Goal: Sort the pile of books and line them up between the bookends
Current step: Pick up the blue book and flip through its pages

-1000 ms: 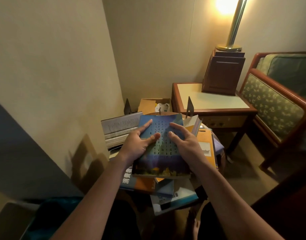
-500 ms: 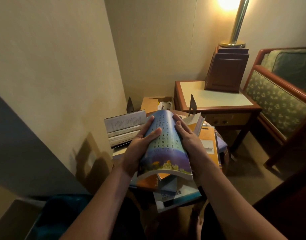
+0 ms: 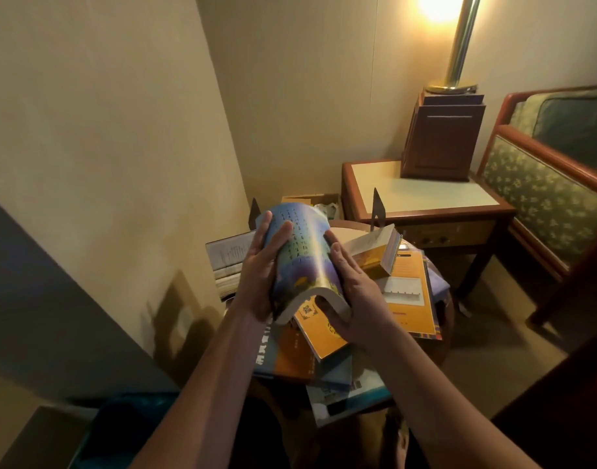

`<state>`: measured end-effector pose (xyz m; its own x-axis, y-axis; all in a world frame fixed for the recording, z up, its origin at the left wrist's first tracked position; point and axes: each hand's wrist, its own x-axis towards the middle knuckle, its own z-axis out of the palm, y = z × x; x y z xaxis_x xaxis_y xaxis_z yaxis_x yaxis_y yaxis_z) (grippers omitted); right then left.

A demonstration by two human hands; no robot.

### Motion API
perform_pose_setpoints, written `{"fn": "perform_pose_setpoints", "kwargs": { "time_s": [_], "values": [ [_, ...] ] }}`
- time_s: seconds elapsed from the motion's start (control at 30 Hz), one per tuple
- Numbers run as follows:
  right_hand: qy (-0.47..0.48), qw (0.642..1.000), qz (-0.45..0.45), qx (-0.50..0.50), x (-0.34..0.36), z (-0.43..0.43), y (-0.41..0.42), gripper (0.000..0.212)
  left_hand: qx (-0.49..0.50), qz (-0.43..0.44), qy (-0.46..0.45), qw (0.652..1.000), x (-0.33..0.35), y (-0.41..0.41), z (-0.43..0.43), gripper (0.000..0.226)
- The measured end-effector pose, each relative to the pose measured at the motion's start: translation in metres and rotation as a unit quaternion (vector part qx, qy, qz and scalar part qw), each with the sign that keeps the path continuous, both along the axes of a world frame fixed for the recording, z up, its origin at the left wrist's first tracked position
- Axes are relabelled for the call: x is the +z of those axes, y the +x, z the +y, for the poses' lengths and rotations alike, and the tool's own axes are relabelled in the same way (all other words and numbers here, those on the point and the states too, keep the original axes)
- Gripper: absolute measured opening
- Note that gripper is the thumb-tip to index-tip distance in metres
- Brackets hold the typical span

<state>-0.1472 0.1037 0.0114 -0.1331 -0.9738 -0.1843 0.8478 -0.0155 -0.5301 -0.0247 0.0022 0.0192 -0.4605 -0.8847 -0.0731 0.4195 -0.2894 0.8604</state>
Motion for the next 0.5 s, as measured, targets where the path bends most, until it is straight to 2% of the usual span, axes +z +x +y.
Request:
{"fn": "perform_pose_setpoints", "kwargs": {
  "time_s": [0.1,0.2,0.27,0.37,0.43,0.5],
  "values": [
    [-0.015,0.999,0.030,-0.005,-0.003,-0.004,0.007,0.039,-0.016,0.003,-0.003,1.000,-0.004,0.005,-0.005,0.057],
    [0.028,0.999,0.029,0.004,-0.009,-0.007,0.007,0.031,-0.021,-0.020,0.009,1.000,-0.009,0.006,-0.004,0.056],
    [0.047,0.995,0.088,0.015,-0.007,-0.007,0.001,0.034,-0.016,-0.056,-0.001,0.998,-0.007,0.008,-0.004,0.058],
    [0.076,0.956,0.283,0.006,0.003,-0.010,-0.020,0.039,-0.010,-0.134,-0.068,0.989,-0.003,0.018,-0.006,0.060],
    [0.076,0.944,0.322,-0.012,0.013,-0.014,-0.031,0.040,-0.032,-0.152,-0.085,0.984,0.000,0.019,0.000,0.062],
    [0.070,0.944,0.322,-0.021,0.018,-0.020,-0.036,0.038,-0.044,-0.151,-0.091,0.983,0.002,0.016,0.006,0.065]
  ]
}}
